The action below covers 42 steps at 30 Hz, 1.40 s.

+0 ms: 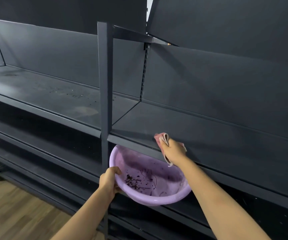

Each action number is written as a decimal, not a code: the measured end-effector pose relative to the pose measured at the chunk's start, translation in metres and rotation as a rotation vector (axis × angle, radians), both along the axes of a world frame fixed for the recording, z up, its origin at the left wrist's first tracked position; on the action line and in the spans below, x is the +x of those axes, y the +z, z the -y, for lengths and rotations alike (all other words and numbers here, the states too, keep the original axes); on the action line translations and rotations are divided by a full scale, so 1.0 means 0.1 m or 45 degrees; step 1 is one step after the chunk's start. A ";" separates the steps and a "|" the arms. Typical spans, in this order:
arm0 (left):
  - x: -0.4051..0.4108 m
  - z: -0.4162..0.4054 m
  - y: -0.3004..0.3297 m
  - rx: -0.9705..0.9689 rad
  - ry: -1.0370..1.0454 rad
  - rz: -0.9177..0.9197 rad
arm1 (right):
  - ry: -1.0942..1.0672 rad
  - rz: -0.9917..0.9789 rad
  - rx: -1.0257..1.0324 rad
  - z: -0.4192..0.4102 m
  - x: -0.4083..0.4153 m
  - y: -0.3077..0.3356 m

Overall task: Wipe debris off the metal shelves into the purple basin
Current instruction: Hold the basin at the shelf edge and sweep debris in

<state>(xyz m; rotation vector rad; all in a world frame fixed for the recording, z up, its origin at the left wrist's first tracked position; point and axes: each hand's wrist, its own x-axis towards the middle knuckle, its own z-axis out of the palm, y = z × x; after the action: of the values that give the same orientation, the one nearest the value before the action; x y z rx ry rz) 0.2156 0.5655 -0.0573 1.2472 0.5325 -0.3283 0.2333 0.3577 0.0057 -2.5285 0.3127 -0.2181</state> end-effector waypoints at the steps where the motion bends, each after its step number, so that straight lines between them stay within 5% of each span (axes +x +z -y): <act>1: 0.01 0.00 0.00 0.007 0.008 0.000 | 0.024 -0.007 -0.002 -0.03 0.02 -0.01; 9: -0.04 -0.02 -0.04 0.032 0.014 -0.016 | 0.241 0.074 0.161 -0.22 -0.16 -0.14; 14: -0.31 -0.07 -0.06 0.072 0.038 -0.035 | 0.359 -0.138 0.132 -0.36 -0.59 -0.18; 22: -1.00 -0.30 -0.06 0.105 0.164 -0.053 | 0.296 -0.149 0.084 -0.22 -1.20 -0.27; 33: -1.37 -0.89 -0.31 0.017 0.389 -0.021 | 0.258 0.123 -0.272 -0.04 -1.57 0.19; 42: -1.51 -0.74 0.75 0.049 0.328 0.174 | 0.086 0.258 -0.745 0.39 -1.76 0.60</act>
<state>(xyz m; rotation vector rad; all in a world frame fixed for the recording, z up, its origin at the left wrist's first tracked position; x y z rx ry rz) 0.0650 0.6391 0.0176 1.2117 0.5760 -0.0157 0.0576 0.3185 0.0652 -3.0475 0.0864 -0.6100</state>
